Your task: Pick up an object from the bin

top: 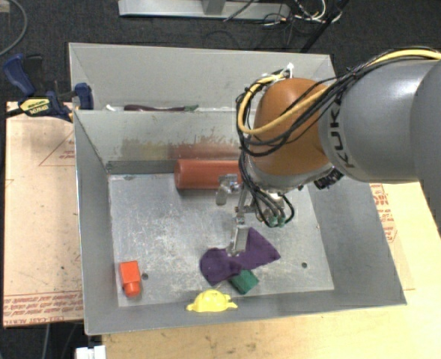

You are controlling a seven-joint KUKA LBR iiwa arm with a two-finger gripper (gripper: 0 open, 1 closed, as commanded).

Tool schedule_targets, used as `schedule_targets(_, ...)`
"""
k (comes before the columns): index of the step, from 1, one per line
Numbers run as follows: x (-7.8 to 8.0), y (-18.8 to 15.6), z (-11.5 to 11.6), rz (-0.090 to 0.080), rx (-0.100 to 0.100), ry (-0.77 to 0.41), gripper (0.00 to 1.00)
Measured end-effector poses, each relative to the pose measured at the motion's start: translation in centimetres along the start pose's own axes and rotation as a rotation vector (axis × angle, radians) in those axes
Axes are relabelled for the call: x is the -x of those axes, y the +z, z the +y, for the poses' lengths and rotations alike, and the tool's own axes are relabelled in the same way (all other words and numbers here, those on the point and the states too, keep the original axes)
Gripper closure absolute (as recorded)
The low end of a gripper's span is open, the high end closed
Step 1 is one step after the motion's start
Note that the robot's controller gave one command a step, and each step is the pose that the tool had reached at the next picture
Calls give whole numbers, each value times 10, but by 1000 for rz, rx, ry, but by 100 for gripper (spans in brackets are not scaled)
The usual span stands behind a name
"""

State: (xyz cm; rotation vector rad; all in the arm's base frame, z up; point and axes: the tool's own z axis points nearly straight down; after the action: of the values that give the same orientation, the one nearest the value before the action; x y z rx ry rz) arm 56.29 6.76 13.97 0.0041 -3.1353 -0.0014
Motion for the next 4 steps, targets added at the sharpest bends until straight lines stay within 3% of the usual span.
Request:
schedule_targets(1, 1, -5, 0, -7, 0, 2, 0)
schedule_targets(2, -27, 40, -18, -11, 2, -131, 0)
schedule_targets(3, -42, 54, -23, -2, 2, -179, 0)
schedule_targets(4, -39, 38, -10, -14, 2, -227, 0)
